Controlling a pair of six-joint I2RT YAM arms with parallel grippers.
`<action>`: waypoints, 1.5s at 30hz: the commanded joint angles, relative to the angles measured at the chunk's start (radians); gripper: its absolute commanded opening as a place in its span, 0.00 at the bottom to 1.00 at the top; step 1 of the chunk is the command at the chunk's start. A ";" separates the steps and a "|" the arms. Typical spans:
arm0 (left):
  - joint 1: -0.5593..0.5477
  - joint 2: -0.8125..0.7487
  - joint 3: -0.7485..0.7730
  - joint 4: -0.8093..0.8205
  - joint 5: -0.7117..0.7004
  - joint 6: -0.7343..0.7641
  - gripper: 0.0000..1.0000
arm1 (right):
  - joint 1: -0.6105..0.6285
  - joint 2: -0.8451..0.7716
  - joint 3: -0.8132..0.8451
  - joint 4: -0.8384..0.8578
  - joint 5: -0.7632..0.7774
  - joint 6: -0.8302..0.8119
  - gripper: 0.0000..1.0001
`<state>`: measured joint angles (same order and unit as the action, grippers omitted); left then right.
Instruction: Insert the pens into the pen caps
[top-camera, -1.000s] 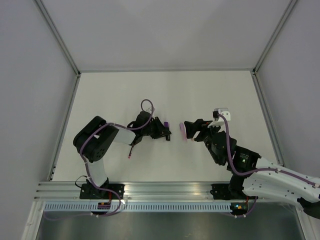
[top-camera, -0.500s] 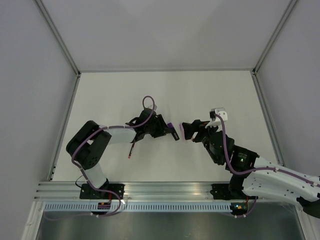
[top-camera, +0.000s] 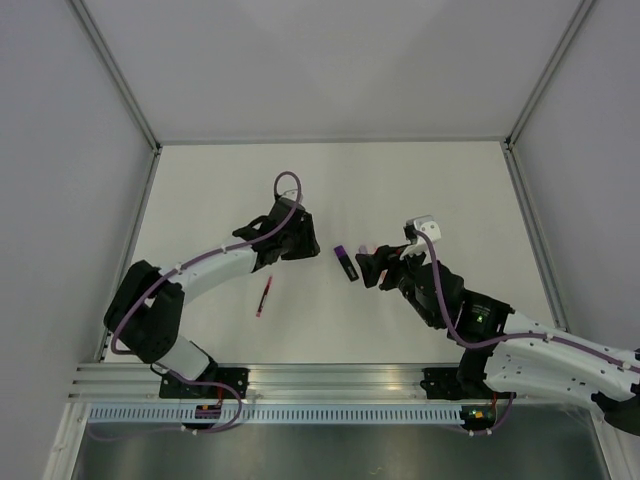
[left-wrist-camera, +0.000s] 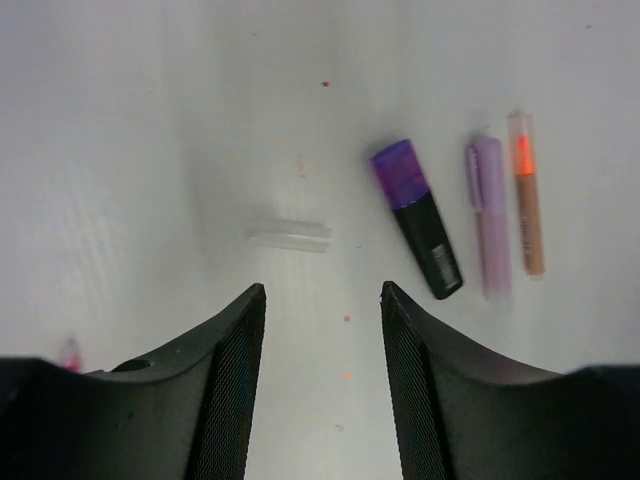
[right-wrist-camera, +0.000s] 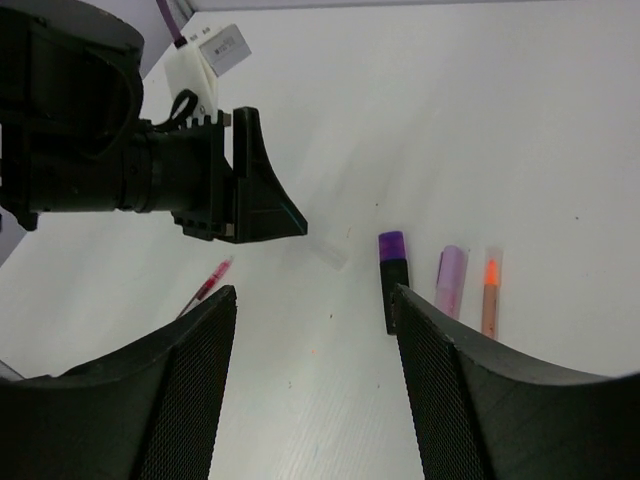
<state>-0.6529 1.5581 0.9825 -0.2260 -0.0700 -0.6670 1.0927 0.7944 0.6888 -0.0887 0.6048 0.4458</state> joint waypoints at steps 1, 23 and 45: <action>0.030 -0.099 -0.034 -0.108 -0.097 0.162 0.55 | -0.002 0.037 0.031 0.004 -0.074 -0.038 0.69; 0.042 0.080 0.061 -0.558 -0.191 0.290 0.48 | -0.004 -0.024 0.005 0.017 -0.099 -0.022 0.70; 0.105 0.238 -0.039 -0.388 -0.056 0.307 0.03 | -0.005 -0.029 0.009 0.001 -0.091 -0.007 0.70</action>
<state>-0.5575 1.7191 1.0130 -0.7242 -0.1463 -0.3832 1.0901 0.7811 0.6888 -0.0914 0.5053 0.4316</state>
